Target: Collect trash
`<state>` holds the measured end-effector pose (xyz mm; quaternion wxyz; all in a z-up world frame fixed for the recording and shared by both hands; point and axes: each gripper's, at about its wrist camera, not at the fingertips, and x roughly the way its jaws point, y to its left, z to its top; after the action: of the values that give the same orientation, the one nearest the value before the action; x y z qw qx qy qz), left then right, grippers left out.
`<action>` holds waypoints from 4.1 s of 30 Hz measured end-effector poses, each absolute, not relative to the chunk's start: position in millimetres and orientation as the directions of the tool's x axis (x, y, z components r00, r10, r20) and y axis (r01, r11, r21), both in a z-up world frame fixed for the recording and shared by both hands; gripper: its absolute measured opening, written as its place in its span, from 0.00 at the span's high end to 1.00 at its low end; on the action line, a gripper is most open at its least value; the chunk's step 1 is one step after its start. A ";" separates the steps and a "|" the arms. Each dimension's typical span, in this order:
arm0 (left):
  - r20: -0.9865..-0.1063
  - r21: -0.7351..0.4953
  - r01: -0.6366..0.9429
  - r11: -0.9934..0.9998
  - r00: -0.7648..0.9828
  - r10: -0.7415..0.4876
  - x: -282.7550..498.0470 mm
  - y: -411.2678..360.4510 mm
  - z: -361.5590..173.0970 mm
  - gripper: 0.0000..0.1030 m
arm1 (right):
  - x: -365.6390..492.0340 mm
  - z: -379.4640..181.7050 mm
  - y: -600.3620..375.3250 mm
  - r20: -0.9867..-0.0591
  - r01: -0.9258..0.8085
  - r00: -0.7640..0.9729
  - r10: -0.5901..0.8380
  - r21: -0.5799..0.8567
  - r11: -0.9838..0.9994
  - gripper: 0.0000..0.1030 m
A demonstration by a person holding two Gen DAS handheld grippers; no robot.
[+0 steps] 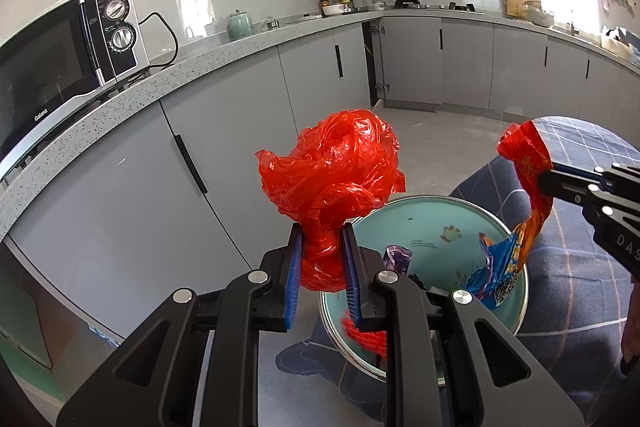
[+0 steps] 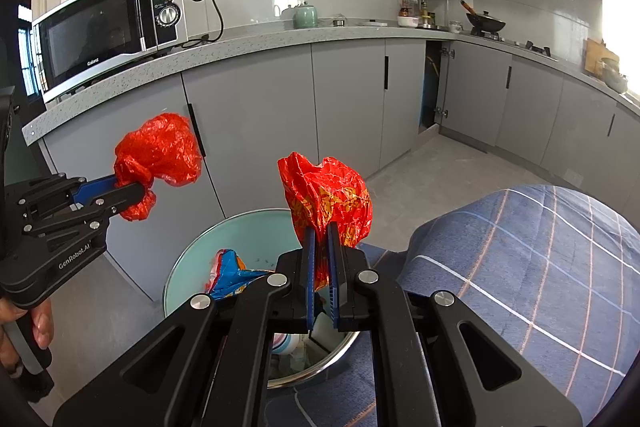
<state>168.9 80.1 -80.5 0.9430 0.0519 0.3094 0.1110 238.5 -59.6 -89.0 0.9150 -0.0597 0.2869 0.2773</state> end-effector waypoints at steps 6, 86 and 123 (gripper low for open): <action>-0.562 0.155 -0.196 0.968 0.788 0.250 169.0 86.7 -78.1 0.81 | 237.4 -91.5 -52.6 -0.562 -0.548 0.677 0.475 0.045 0.835 0.93; -0.432 0.125 -0.223 0.967 0.865 0.256 96.5 79.6 -47.5 0.05 | 153.1 -59.4 -141.1 -0.406 -0.345 0.850 0.336 0.054 0.937 0.39; -0.393 0.162 -0.177 0.971 0.891 0.227 92.3 62.5 -39.6 0.05 | 146.5 -59.7 -141.4 -0.391 -0.341 0.857 0.334 0.055 0.938 0.38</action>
<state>92.3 62.5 -39.6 0.9704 0.0608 0.2092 0.1041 146.5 -141.4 -59.7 0.9637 -0.0081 0.2015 0.1752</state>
